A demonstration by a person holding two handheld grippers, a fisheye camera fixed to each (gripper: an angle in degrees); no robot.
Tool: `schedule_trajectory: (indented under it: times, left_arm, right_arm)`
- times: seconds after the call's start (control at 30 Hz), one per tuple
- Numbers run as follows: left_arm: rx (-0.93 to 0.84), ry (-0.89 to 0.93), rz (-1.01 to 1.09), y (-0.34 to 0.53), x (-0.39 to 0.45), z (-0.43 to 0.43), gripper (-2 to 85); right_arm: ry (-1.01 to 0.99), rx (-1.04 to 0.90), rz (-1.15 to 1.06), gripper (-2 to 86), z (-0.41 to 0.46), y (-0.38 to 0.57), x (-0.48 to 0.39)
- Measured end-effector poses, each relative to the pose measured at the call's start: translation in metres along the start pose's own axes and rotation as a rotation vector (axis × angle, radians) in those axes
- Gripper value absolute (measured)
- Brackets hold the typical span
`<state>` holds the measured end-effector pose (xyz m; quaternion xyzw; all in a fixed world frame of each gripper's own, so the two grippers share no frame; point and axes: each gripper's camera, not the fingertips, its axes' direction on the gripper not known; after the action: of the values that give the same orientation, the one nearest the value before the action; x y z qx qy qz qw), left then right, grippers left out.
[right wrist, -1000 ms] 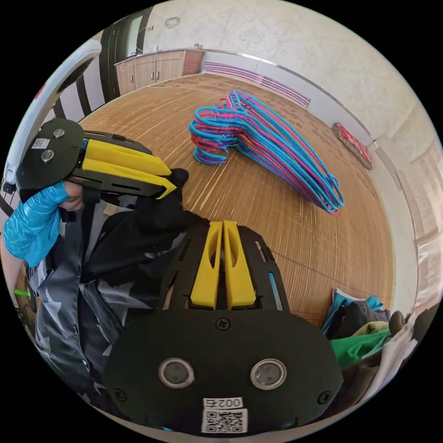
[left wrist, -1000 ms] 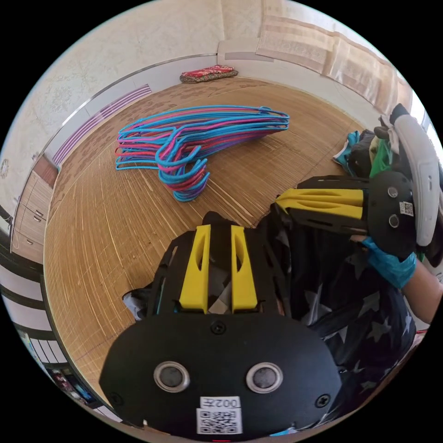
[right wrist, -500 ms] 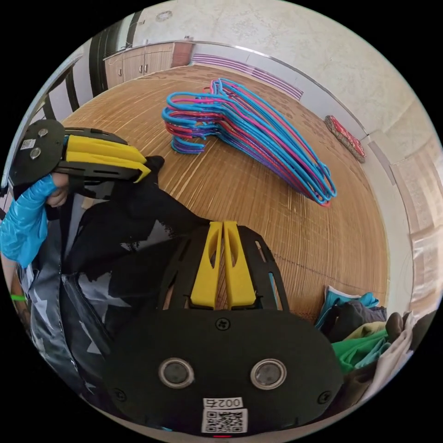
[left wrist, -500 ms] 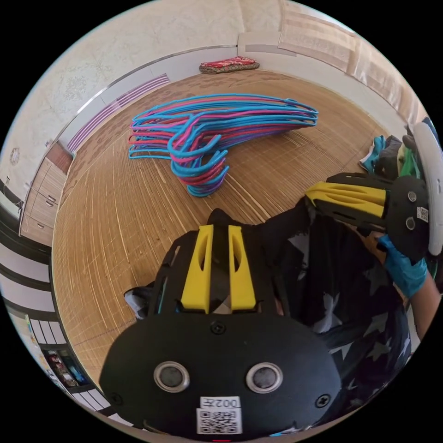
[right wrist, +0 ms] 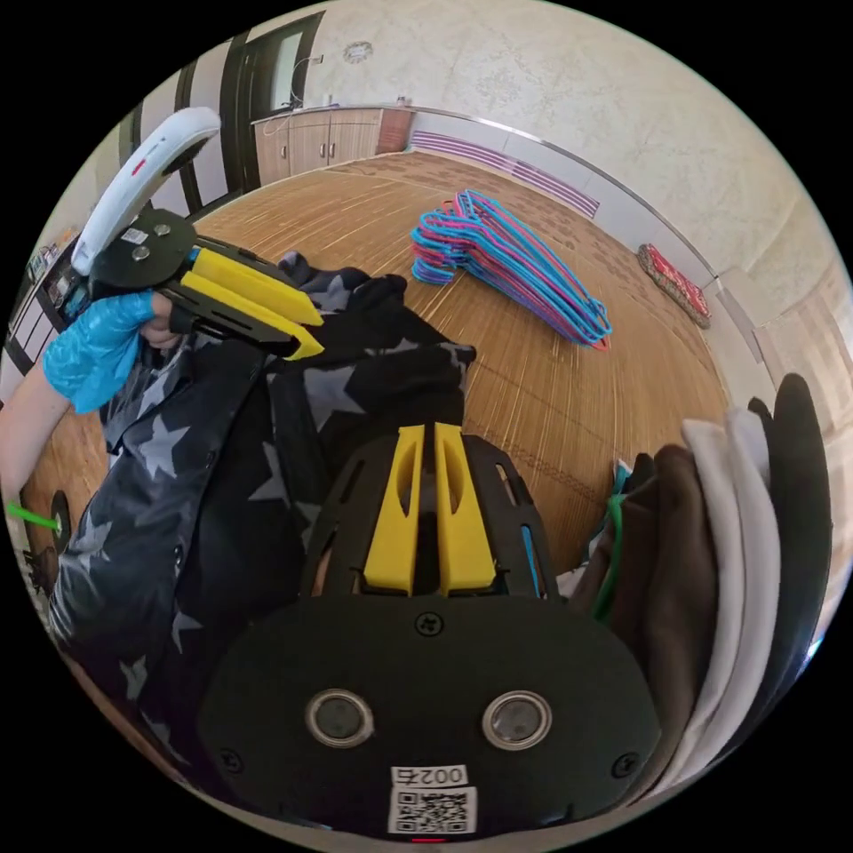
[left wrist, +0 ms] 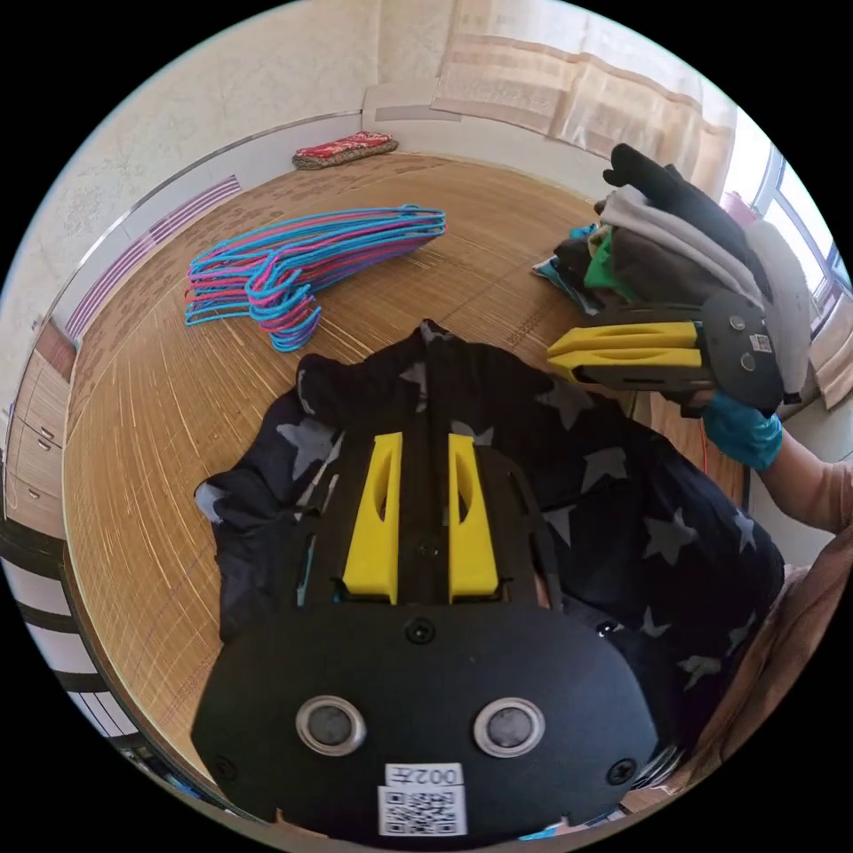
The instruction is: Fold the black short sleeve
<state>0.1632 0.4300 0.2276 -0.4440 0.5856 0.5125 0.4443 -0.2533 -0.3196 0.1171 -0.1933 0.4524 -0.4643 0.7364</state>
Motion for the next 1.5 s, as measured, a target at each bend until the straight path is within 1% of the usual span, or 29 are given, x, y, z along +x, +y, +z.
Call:
schedule_trajectory:
  times: [0.17,0.27,0.5,0.7,0.8,0.87,1.03,1.13,1.2,1.3,1.37,1.5]
  left_arm:
    - [-0.05,-0.01,-0.02,0.021,0.014,0.016,3.5]
    - [-0.061,-0.013,-0.037,0.028,0.017,0.02,2.9]
    - [-0.052,-0.065,-0.053,0.037,0.026,0.022,2.2]
    - [-0.057,-0.092,-0.065,0.044,0.034,0.023,1.4]
    - [-0.057,-0.092,-0.065,0.048,0.038,0.022,1.2]
    - [-0.057,-0.096,-0.064,0.052,0.04,0.021,1.1]
    - [-0.053,-0.089,-0.083,0.059,0.045,0.019,0.9]
    - [-0.053,-0.088,-0.085,0.064,0.049,0.018,0.8]
    - [-0.053,-0.09,-0.082,0.066,0.051,0.018,0.7]
    - [-0.053,-0.089,-0.084,0.071,0.056,0.017,0.7]
    - [-0.05,-0.086,-0.089,0.076,0.059,0.016,0.7]
    - [-0.044,-0.081,-0.096,0.083,0.063,0.013,0.6]
  right_arm:
    - [-0.135,-0.022,-0.084,6.2,-0.017,0.047,-0.023]
    - [-0.17,-0.065,-0.114,7.9,-0.015,0.065,-0.034]
    - [-0.11,-0.097,-0.121,4.3,-0.009,0.082,-0.05]
    - [-0.128,-0.089,-0.124,5.8,-0.018,0.091,-0.055]
    - [-0.092,-0.046,-0.061,7.1,-0.029,0.099,-0.049]
    - [-0.007,-0.048,-0.019,7.2,-0.029,0.104,-0.047]
    - [0.014,-0.088,0.004,7.2,-0.025,0.112,-0.05]
    - [0.089,-0.088,0.001,7.1,-0.021,0.116,-0.055]
    - [0.104,-0.088,-0.004,7.0,-0.018,0.117,-0.058]
    - [0.106,-0.095,-0.007,5.7,-0.01,0.117,-0.062]
    - [0.132,-0.092,-0.011,2.8,-0.008,0.119,-0.066]
    - [0.167,-0.103,-0.006,0.1,-0.009,0.128,-0.071]
